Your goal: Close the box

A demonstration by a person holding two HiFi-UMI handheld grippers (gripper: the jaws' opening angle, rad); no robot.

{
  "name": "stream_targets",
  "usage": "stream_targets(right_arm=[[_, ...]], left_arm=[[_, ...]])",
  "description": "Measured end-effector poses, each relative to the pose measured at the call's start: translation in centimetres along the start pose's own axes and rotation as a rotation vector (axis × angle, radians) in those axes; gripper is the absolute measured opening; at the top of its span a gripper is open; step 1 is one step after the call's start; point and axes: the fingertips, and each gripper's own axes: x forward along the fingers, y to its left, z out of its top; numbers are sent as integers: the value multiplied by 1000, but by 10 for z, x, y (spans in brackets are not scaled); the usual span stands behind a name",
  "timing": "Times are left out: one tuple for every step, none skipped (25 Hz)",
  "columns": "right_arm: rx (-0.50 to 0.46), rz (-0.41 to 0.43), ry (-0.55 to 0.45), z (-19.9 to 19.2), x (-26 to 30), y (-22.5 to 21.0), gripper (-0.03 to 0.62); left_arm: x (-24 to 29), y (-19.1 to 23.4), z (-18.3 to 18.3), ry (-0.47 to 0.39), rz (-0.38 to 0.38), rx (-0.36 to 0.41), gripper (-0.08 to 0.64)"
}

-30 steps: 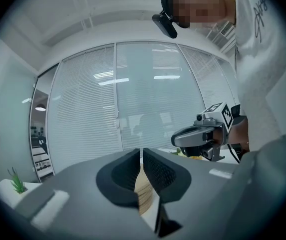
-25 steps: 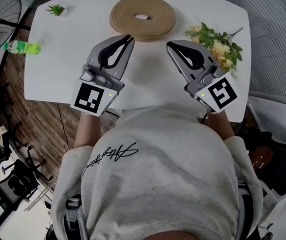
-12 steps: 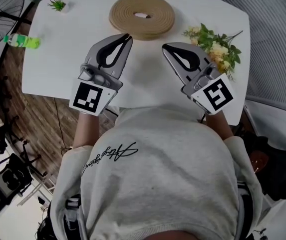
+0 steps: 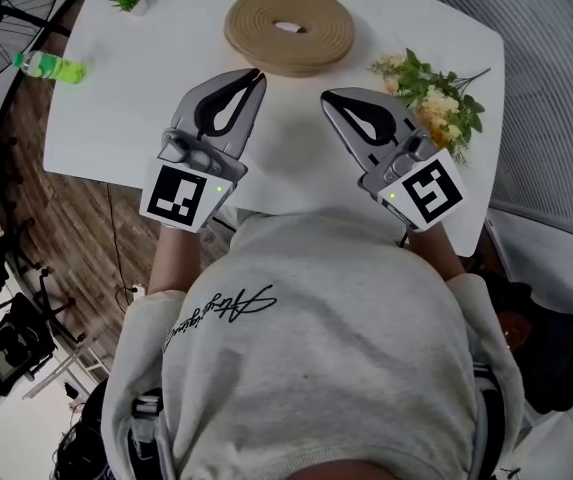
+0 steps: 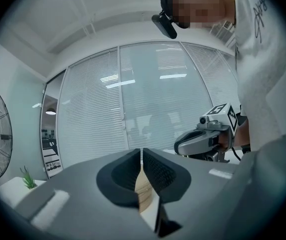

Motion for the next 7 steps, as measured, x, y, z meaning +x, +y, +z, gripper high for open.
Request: stream_targets(right_arm=[[0, 2, -1, 0, 0, 1, 2], [0, 4, -1, 1, 1, 2, 2], [0, 5, -1, 1, 1, 2, 3], [0, 6, -2, 1, 2, 2, 2], [0, 6, -2, 1, 2, 2, 2], [0, 5, -3, 2, 2, 2, 2], [0, 5, -4, 2, 2, 2, 2]], left_arm=[[-1, 0, 0, 1, 2, 1, 12], [-2, 0, 0, 1, 3, 1, 12], [-2, 1, 0, 0, 4, 2, 12], [-2, 1, 1, 0, 4, 2, 12], [-2, 1, 1, -1, 4, 2, 12], [-2, 2, 2, -1, 3, 2, 12], [-3, 2, 2, -2, 3, 2, 12]])
